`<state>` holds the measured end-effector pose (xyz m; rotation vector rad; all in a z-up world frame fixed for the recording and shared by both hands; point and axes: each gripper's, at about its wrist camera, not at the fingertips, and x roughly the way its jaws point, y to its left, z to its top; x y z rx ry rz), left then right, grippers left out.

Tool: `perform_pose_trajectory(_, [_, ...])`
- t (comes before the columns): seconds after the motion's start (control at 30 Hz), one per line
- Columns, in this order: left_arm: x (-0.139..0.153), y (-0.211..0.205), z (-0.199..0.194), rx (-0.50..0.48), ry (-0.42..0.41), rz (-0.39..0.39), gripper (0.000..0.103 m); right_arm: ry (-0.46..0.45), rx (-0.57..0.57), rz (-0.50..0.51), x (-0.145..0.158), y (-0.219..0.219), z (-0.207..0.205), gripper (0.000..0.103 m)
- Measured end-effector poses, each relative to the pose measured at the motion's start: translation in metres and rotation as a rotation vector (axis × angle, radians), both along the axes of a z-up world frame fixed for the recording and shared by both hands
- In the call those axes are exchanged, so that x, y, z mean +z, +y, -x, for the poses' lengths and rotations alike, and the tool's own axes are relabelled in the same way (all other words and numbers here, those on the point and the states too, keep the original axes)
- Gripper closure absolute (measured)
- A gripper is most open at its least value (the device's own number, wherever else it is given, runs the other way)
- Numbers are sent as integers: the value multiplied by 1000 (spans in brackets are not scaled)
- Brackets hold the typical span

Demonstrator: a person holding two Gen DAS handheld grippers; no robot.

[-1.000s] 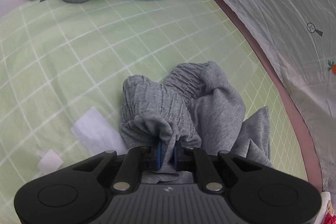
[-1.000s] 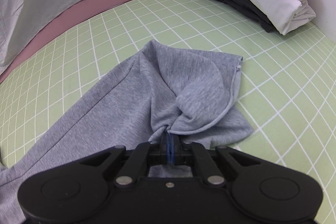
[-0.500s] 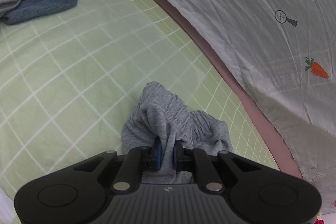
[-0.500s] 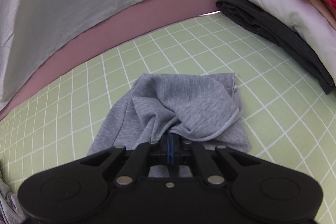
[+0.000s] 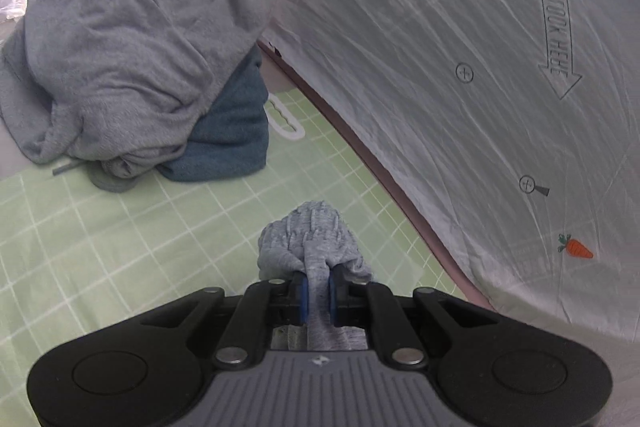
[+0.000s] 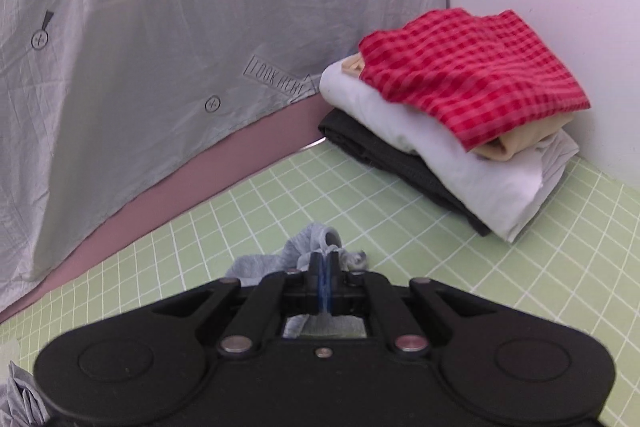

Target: Fold clothes

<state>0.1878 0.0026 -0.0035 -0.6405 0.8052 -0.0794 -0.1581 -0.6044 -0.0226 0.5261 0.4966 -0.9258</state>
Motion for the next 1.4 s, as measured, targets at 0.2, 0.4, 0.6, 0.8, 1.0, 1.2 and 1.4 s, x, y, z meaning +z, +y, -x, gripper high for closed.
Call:
perform_pose_trajectory(0.2, [44, 35, 34, 61, -107, 16, 93, -112, -13, 87, 48, 10, 35, 102])
perform_pose_trajectory(0.4, [42, 38, 37, 68, -95, -45, 93, -111, 42, 104, 53, 11, 29, 102])
perform_pose_trajectory(0.6, [55, 8, 1, 18, -145, -28, 94, -116, 81, 122, 52, 2, -5, 102])
perform_pose_trajectory(0.8, [107, 12, 6, 28, -307, 7, 93, -233, 40, 187, 91, 6, 17, 102])
perform_pose_trajectory(1.0, [62, 53, 43, 109, -178, -57, 93, -140, 68, 65, 44, 24, 53, 102])
perform_pose_trajectory(1.2, [-31, 92, 96, 231, 151, -191, 88, 99, 61, -220, -63, 53, 78, 100])
perform_pose_trajectory(1.4, [-51, 103, 130, 311, 248, -235, 56, 131, 31, -264, -84, 70, 96, 70])
